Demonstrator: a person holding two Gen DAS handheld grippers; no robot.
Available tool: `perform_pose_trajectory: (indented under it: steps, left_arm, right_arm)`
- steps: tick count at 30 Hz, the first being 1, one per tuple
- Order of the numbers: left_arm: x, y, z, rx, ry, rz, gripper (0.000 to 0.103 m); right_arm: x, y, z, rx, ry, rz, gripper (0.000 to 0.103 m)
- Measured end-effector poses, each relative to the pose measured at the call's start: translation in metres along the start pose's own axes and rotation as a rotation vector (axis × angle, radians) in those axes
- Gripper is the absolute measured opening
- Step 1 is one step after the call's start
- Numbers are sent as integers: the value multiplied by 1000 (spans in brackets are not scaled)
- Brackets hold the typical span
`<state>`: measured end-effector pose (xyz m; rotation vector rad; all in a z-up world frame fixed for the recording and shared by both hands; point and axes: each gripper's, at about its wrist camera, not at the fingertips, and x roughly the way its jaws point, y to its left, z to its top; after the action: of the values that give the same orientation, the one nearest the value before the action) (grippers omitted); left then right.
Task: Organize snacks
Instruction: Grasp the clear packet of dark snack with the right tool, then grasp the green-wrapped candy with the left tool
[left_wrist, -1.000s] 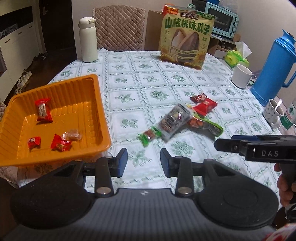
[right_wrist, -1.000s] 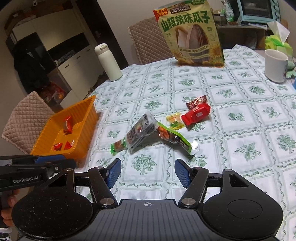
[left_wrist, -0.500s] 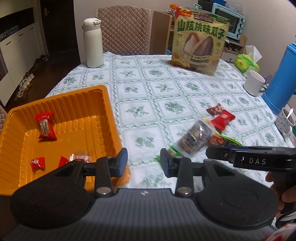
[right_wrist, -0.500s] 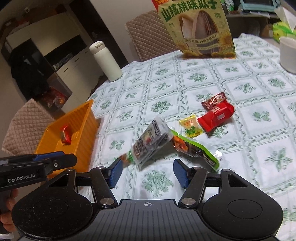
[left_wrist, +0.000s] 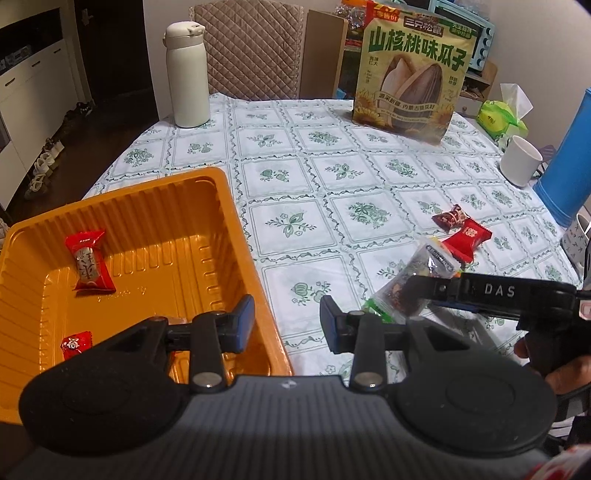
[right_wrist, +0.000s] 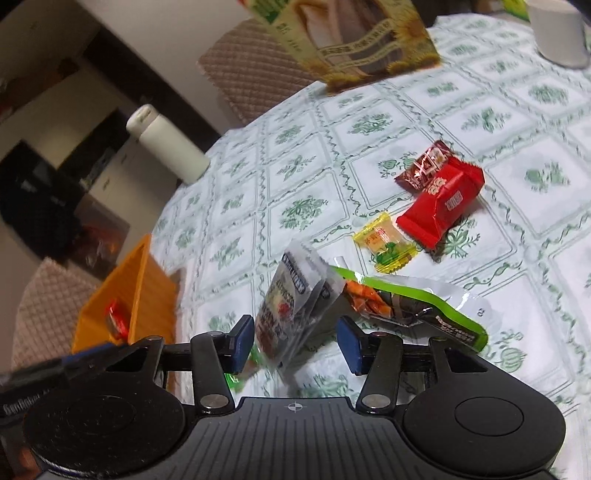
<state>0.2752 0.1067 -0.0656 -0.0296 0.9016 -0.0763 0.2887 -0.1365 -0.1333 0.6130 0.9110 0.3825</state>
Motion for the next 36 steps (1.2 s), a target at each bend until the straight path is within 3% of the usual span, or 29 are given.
perform_pose_trajectory:
  steps: [4,6,12,24,27,36]
  left_arm:
    - [3,2,3,7,4,-6,35]
    - [4,1,4,9,6,-18,35]
    - [5,-6,9,35,0,-38,35]
    - [24,-50,8,241,53,-155,35]
    - [36,-55,10,281,96,-184,35]
    - [68,-64,9,349,206,-172,34]
  right_arm:
    - [5,-4,3,47,-14,3,49]
    - [7,-6,4,70,-19,18,35]
    - [-4,-2,10,58,-60,70,22]
    - [-62,7,32,21,-161,95,22]
    - [-74,-1,32,12,-165,53,22]
    - [-103,-36,25,55,-189,-55,22]
